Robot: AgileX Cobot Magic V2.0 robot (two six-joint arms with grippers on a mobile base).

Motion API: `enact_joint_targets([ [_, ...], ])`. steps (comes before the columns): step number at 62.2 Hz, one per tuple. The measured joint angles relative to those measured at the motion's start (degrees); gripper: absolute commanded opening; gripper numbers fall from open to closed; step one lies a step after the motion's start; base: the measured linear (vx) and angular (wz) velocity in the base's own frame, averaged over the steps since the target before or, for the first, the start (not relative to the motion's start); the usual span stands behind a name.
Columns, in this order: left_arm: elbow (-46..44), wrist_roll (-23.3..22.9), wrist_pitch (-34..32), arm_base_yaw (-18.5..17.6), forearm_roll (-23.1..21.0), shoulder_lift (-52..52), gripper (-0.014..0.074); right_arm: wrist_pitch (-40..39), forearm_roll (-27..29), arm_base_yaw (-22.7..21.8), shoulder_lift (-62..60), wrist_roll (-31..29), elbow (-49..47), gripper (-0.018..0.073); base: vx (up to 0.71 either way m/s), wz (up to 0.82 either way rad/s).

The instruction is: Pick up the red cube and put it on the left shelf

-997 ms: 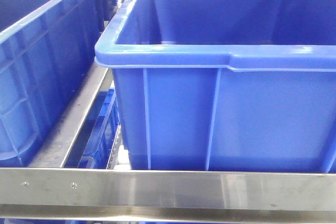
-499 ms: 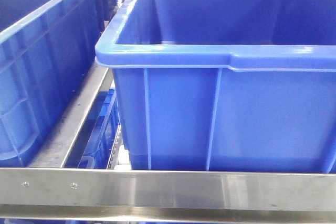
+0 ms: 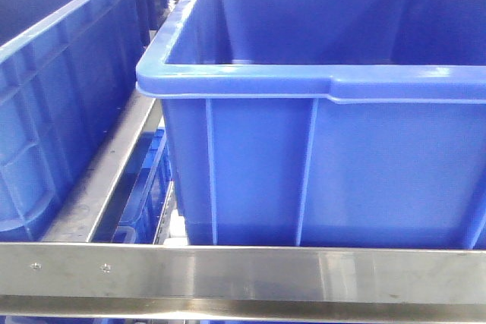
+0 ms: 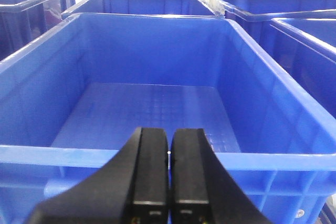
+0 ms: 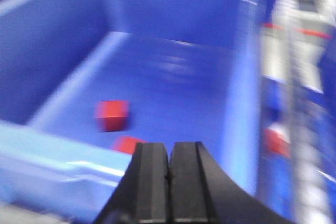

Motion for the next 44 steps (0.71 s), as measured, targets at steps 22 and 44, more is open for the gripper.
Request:
enact_joint_targets([
  [22, 0.00, 0.00, 0.00, 0.00, 0.00, 0.00, 0.0122, -17.34, 5.70, -9.41, -9.99, 0.00, 14.65, 0.0017, 0.00, 0.00],
  [44, 0.00, 0.00, 0.00, 0.00, 0.00, 0.00, 0.0122, -17.34, 6.76, -9.63, -10.37, 0.00, 15.32, 0.0017, 0.00, -0.01],
])
